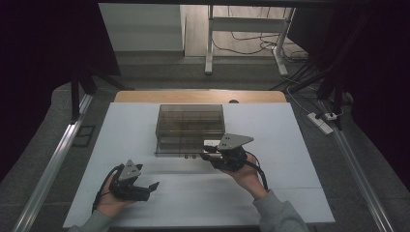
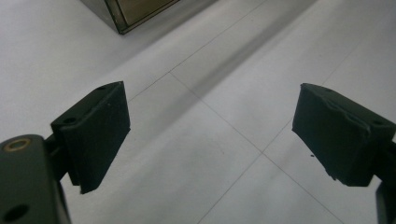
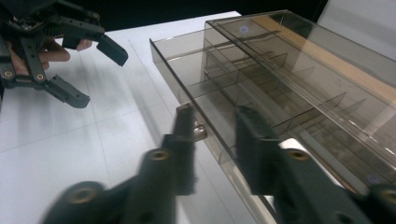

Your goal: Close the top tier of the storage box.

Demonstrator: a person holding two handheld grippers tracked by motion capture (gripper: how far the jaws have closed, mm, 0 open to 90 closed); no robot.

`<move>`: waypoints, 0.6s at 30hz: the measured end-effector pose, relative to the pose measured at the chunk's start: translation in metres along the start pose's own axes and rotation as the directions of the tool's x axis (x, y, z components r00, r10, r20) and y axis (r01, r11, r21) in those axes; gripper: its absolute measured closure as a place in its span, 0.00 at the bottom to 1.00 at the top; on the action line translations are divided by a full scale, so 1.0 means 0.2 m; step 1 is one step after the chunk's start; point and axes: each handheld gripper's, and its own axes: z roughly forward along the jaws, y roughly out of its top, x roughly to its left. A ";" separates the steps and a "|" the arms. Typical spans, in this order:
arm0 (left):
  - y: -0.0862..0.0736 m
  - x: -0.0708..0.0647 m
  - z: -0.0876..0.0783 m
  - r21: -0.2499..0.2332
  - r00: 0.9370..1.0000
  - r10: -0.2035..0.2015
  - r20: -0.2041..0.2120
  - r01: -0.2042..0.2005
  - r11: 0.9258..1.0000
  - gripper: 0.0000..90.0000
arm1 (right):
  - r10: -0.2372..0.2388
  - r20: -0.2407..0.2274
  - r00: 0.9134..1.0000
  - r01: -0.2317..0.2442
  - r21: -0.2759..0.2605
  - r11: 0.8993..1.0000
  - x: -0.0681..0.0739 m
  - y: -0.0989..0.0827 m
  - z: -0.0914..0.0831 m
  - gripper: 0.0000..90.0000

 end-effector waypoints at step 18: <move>0.00 0.00 0.00 0.001 1.000 0.003 0.000 -0.003 1.000 0.13 | -0.014 -0.016 1.000 0.015 0.079 0.997 0.04 -0.06 0.10 1.00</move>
